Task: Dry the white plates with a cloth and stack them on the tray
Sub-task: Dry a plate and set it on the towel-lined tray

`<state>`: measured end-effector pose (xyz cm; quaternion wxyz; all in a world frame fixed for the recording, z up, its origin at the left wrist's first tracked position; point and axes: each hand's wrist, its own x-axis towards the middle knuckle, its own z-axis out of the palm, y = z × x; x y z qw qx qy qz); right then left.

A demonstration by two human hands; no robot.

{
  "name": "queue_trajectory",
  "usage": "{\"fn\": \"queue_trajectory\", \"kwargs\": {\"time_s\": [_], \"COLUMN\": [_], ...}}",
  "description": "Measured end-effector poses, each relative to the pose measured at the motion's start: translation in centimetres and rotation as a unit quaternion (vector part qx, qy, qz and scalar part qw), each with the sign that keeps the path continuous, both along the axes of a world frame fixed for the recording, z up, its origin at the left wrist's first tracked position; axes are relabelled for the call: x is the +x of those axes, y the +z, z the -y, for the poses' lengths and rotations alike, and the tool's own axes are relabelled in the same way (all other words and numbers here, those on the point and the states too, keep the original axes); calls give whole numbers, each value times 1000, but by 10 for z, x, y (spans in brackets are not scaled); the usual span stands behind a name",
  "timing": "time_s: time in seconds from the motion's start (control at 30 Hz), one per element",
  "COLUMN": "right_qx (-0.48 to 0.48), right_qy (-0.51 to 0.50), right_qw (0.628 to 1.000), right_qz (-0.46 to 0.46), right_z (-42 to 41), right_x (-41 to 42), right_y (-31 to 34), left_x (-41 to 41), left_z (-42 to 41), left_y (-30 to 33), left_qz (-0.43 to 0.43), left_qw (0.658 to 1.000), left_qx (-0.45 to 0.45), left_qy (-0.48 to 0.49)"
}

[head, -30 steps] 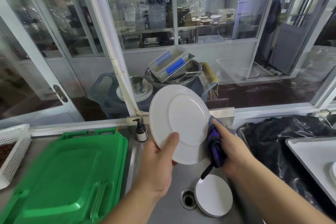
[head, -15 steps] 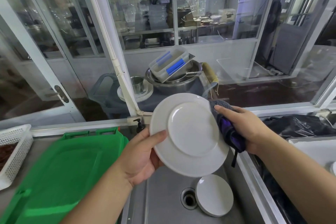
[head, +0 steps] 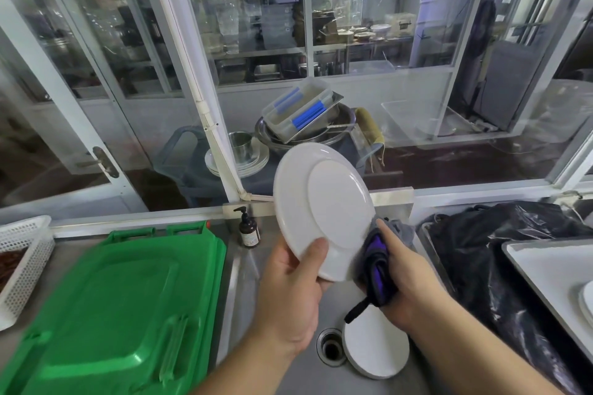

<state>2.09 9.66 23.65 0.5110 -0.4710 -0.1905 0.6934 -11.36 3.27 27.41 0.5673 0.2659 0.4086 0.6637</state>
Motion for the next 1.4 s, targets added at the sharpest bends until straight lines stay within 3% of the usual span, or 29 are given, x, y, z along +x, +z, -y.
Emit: {"fn": "queue_trajectory", "kwargs": {"time_s": [0.13,0.27,0.47,0.73,1.03,1.17,1.4], "right_qx": [2,40,123,87,15,-12,27], "right_qy": [15,57,100,66,-11,-16,20], "right_qw": [1000,994,976,987,1000,999,997], "right_qz": [-7,84,150,121,4,-36,76], "right_z": [-1,-12,-22,-16,1,11,-7], "right_x": [9,32,50,39,9,0,36], "right_y": [5,23,51,38,1,-5,8], "left_x": [-6,-40,-67,-50,-7,6,-37], "left_z": [5,-1,-3,-2,-2,2,-1], "left_y": [1,16,23,16,-1,-4,1], "left_qz": [-6,35,-16,9,52,44,19], "left_qw": [1000,997,991,997,998,999,998], "left_qx": [-10,-51,-82,-21,14,13,-41], "left_qy": [-22,-36,-103,-72,32,19,-47]}}
